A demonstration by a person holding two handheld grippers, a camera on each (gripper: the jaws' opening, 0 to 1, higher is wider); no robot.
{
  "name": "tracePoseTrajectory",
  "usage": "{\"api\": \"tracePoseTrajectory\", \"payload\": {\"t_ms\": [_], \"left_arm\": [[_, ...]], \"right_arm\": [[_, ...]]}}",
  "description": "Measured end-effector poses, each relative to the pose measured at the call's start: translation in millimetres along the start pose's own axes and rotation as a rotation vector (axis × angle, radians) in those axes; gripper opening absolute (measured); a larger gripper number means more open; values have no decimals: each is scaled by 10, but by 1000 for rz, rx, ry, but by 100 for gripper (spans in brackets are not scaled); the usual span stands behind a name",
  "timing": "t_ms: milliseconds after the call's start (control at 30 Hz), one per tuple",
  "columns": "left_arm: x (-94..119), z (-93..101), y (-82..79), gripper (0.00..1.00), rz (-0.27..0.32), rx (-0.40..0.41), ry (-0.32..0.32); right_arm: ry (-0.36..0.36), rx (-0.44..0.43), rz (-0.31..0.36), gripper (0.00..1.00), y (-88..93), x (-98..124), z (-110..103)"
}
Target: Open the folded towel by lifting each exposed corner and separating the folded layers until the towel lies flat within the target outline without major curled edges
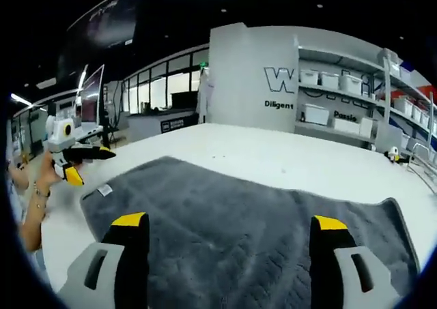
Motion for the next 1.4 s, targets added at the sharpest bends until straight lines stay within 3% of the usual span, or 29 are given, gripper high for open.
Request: {"api": "tracePoseTrajectory", "payload": {"t_ms": [33,100,333,400,467,600,700,967,1233,1400], "left_arm": [[27,18,49,89,-37,8,-4],[76,68,52,89,-31,-45,-10],[384,244,193,77,-76,-69,-46],[432,266,225,70,-89,-76,-46],[477,362,235,63,-83,-135,5],[488,456,287,48,-99,-124,25],[439,409,381,38,-155,-139,-16],[238,302,620,20,-246,-119,-10],[288,270,718,5,-253,-86,0],[349,260,732,3,-255,-75,8]], "right_arm": [[-2,-2,7,99,1,4,-9],[1,2,0,99,15,-3,-32],[-34,28,-26,99,40,-35,-139],[-45,29,-21,99,38,-27,-172],[-50,31,-18,99,35,3,-198],[-45,35,12,99,2,47,-212],[-44,44,-2,98,33,51,-210],[-51,41,-2,96,49,62,-191],[-51,43,-6,96,60,69,-186],[-52,48,-17,96,79,54,-189]]}}
Point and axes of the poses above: the point that each gripper's makers call its tool centre point, and the gripper's own axes: x roughly backward along the fingers, z roughly to its right, y roughly out of its underside, the point moved 6 cm from there along x, roughly backward along the fingers, and after that the axes turned 2 degrees about -z, right-handed, at the moved point
